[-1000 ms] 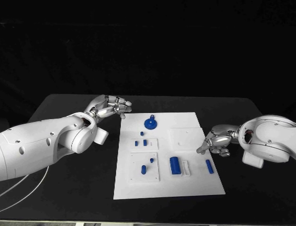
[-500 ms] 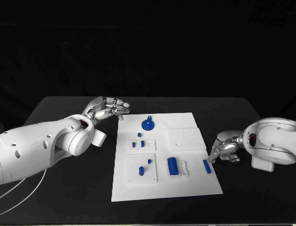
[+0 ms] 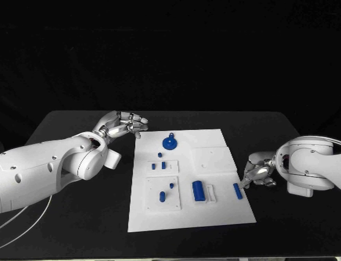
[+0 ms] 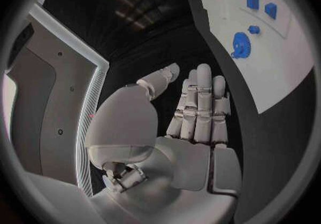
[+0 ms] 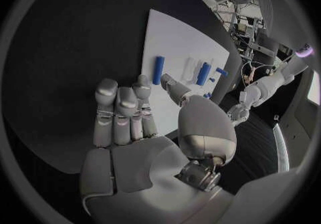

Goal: Assemble the parts on the task board

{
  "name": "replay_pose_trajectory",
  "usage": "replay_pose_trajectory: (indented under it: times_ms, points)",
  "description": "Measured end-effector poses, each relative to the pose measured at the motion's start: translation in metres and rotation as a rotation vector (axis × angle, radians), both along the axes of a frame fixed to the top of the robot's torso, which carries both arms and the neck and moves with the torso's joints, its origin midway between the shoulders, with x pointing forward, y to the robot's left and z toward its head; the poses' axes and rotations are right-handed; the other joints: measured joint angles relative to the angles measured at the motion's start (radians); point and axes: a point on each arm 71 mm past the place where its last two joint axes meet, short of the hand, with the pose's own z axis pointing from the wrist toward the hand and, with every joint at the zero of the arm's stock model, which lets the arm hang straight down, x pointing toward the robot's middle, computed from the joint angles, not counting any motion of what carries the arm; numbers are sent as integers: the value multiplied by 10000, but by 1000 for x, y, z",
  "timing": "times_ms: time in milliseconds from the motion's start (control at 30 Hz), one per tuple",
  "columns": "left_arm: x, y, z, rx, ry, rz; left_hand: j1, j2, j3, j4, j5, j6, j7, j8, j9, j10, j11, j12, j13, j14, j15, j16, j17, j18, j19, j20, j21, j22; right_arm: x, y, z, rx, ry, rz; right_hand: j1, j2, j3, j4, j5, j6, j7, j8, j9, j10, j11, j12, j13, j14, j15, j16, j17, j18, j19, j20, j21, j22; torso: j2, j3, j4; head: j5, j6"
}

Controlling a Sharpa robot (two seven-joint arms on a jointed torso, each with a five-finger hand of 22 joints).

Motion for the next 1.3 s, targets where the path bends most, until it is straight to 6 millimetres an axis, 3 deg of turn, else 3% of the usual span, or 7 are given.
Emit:
replay_pose_trajectory:
  times_ms: [133, 700, 767, 967, 1067, 1233, 1300]
  points:
    - [0, 0, 0, -2, 1, -3, 0, 0, 0, 0, 0, 0, 0, 0, 0, 0, 0, 0, 0, 0, 0, 0, 6, 0, 0, 0, 0, 0, 0, 4, -2, -45, -24, 84, 7, -150, 159, 159, 0, -187, 12, -136, -54, -1, 0, 0, 0, -2, 2, 1, 0, -1, -2, 2, -1, 0, 0, -4, 0, 20, -27]
    - [0, 0, 0, -2, 12, -14, 0, 0, -28, 28, 0, 0, 0, 0, -9, 0, 0, 0, -2, 0, 0, 0, 15, 0, 0, 0, 0, 8, 1, 18, -13, -93, 35, 318, 193, -69, 244, 154, 0, -125, 97, -47, 126, 3, 0, 39, 34, 15, 21, 1, 20, -1, 15, 23, 0, -1, -11, -7, -2, 80, -98]
    - [0, 0, 0, -3, 15, -17, 0, 0, -28, 28, 0, 0, 0, 0, -9, -33, -33, 0, -2, 0, 0, 0, 15, 0, 0, 0, 0, 8, 1, 22, -16, -99, 47, 380, 193, -69, 244, 154, 0, -123, 97, -51, 1931, 3, -1, 39, 34, 15, 21, 1, 20, -1, 15, 24, 0, -1, -11, -6, -1, 70, -103]
    - [0, -1, 0, -2, 27, -24, 0, 0, -28, 28, 0, 0, 0, 0, -8, -74, 2, 0, -2, 0, 0, -40, 24, 0, 0, 0, 0, 17, 3, 33, -19, -121, -169, 604, 193, -69, 271, 127, 0, 14, 90, -35, 1954, 53, 8, 39, 34, 32, 37, 1, 19, -5, 31, 40, 0, -1, -6, -3, -8, 76, -114]
    - [0, 0, 0, 1, 34, -19, 0, 0, -28, 28, 0, 0, 0, 0, -8, -75, 3, 0, -2, 0, 0, -40, 24, -1, 0, 0, 0, 17, 3, 36, -21, -179, -307, 671, 193, -69, 271, 127, 0, -2, 35, 185, 1952, 92, 18, 39, 34, 48, 54, 1, 20, -105, 32, 42, 1, -1, -4, -1, -8, 71, -124]
    - [0, 0, 0, 3, 45, -21, 0, 0, -28, 27, -39, 0, 0, -1, -8, -75, 3, 0, -3, 0, 0, -40, 23, 0, 0, 0, 0, 16, 3, 41, -24, -391, -545, 849, 233, -29, 270, 127, 0, -1, 33, 1673, 760, 94, 20, 39, 34, 45, 60, 1, 28, -115, 16, 57, 1, -1, -4, -1, -5, 80, -137]
    - [-1, 0, 0, 5, 50, -16, 0, 0, -28, 28, -39, 0, 0, -1, -8, -75, 3, 0, -3, 0, 0, -40, 31, 0, 0, 0, 0, 16, 2, 44, -24, -473, -641, 953, 233, -29, 270, 127, 0, -1, 33, 1782, 755, 106, 32, 39, 42, 46, 61, 1, 28, -115, 16, 57, 1, -1, -4, -1, -2, 83, -142]
